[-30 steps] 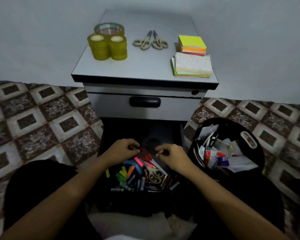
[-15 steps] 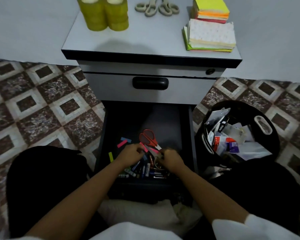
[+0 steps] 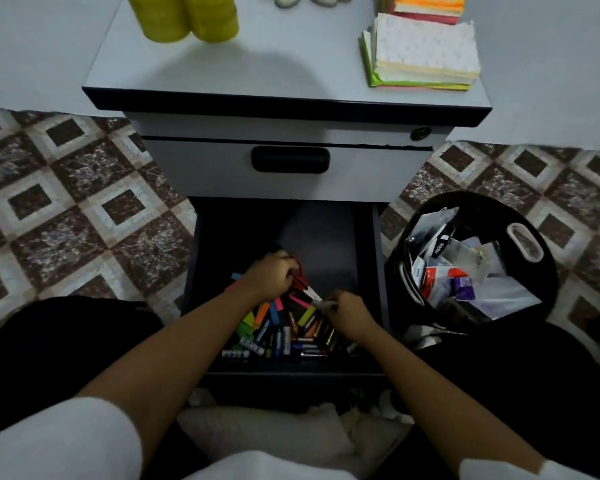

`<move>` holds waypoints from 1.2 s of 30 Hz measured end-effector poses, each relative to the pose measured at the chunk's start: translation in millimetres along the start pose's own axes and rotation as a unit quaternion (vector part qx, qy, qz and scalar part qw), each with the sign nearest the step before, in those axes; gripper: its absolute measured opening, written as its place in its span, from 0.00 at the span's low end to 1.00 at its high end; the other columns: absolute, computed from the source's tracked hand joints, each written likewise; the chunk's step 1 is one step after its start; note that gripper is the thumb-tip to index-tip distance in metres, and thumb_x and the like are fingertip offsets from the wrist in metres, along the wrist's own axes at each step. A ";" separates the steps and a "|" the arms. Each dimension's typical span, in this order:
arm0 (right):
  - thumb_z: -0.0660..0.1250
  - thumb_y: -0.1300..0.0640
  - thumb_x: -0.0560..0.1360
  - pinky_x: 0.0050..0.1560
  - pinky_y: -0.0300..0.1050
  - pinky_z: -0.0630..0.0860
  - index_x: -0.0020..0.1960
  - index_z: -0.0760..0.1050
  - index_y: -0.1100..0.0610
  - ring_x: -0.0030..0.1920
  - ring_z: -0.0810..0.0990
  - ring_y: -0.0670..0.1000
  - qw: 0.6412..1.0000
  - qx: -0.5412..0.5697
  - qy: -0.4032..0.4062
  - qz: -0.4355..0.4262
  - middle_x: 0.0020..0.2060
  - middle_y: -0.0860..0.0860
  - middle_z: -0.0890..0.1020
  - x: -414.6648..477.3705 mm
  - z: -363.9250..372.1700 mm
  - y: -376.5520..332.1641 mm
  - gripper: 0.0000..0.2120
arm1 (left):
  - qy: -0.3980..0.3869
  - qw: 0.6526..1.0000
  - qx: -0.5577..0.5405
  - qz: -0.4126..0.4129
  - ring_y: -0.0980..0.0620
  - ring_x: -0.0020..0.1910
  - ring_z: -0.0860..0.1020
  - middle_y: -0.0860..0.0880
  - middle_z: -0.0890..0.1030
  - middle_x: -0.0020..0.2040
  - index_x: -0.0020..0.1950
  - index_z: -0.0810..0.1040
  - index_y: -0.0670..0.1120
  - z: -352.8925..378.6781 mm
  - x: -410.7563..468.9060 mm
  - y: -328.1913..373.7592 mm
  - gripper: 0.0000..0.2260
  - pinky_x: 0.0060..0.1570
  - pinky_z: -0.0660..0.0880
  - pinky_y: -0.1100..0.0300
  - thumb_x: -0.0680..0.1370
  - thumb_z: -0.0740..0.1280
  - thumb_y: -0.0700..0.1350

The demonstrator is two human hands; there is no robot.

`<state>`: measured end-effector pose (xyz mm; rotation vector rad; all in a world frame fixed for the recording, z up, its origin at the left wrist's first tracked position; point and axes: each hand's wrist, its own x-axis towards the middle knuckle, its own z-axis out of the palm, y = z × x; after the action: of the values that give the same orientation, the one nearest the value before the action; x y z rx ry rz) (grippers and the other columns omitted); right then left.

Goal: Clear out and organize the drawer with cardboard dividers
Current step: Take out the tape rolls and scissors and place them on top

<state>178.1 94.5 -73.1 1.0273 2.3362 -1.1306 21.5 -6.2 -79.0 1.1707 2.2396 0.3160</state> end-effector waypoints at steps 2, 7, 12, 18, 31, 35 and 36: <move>0.65 0.51 0.77 0.38 0.40 0.66 0.47 0.76 0.65 0.40 0.74 0.52 0.998 0.058 0.017 0.022 0.40 0.58 0.78 -8.2 -14.1 1.8 0.16 | -0.035 0.995 0.086 0.029 0.44 0.69 0.64 0.46 0.64 0.72 0.70 0.69 0.47 3.0 11.0 3.1 0.20 0.66 0.65 0.53 0.78 0.60 0.43; 0.66 0.56 0.76 0.37 0.42 0.70 0.50 0.76 0.67 0.41 0.76 0.53 0.973 0.216 0.050 0.064 0.39 0.58 0.78 -16.4 -26.7 11.4 0.13 | -0.094 0.969 0.223 0.043 0.42 0.71 0.60 0.43 0.58 0.73 0.74 0.59 0.45 8.9 20.5 4.5 0.27 0.66 0.62 0.50 0.77 0.63 0.46; 0.67 0.60 0.75 0.36 0.38 0.72 0.48 0.76 0.64 0.36 0.76 0.49 0.936 0.336 0.068 0.075 0.36 0.54 0.77 -21.0 -26.4 8.6 0.07 | -0.087 0.967 0.236 0.031 0.40 0.67 0.62 0.39 0.60 0.69 0.70 0.64 0.41 -0.7 17.1 6.9 0.26 0.63 0.64 0.50 0.76 0.65 0.51; 0.67 0.67 0.74 0.33 0.37 0.71 0.47 0.76 0.63 0.34 0.74 0.48 0.926 0.358 0.087 0.080 0.35 0.53 0.77 -22.7 -31.6 6.3 0.03 | -0.120 0.985 0.124 0.023 0.43 0.56 0.75 0.40 0.75 0.59 0.61 0.70 0.41 -4.3 8.8 -2.7 0.15 0.52 0.73 0.54 0.77 0.64 0.45; 0.67 0.66 0.74 0.28 0.33 0.72 0.43 0.76 0.55 0.29 0.76 0.42 0.884 0.463 0.063 -0.014 0.30 0.45 0.80 -64.3 -76.5 -38.1 0.07 | 0.057 0.941 -0.332 -0.016 0.57 0.37 0.79 0.46 0.81 0.40 0.52 0.79 0.45 -84.0 -79.8 9.0 0.07 0.40 0.75 0.68 0.76 0.68 0.38; 0.67 0.66 0.74 0.31 0.36 0.72 0.43 0.77 0.55 0.28 0.76 0.41 0.868 0.488 0.063 -0.075 0.28 0.45 0.79 -80.6 -102.6 -70.8 0.07 | 0.105 0.877 -0.468 -0.011 0.60 0.33 0.80 0.49 0.80 0.35 0.52 0.78 0.44 -115.3 -106.0 28.0 0.08 0.33 0.75 0.68 0.75 0.67 0.35; 0.67 0.66 0.74 0.32 0.36 0.73 0.44 0.77 0.55 0.28 0.76 0.41 0.865 0.490 0.061 -0.090 0.29 0.46 0.79 -84.7 -108.9 -80.2 0.07 | 0.111 0.864 -0.491 -0.007 0.59 0.34 0.80 0.50 0.81 0.34 0.52 0.78 0.44 -122.4 -111.0 33.7 0.08 0.32 0.75 0.68 0.75 0.66 0.34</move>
<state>176.5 107.4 86.0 1.1828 1.9017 -2.5162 20.0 -69.1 77.4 0.5545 1.7992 1.4391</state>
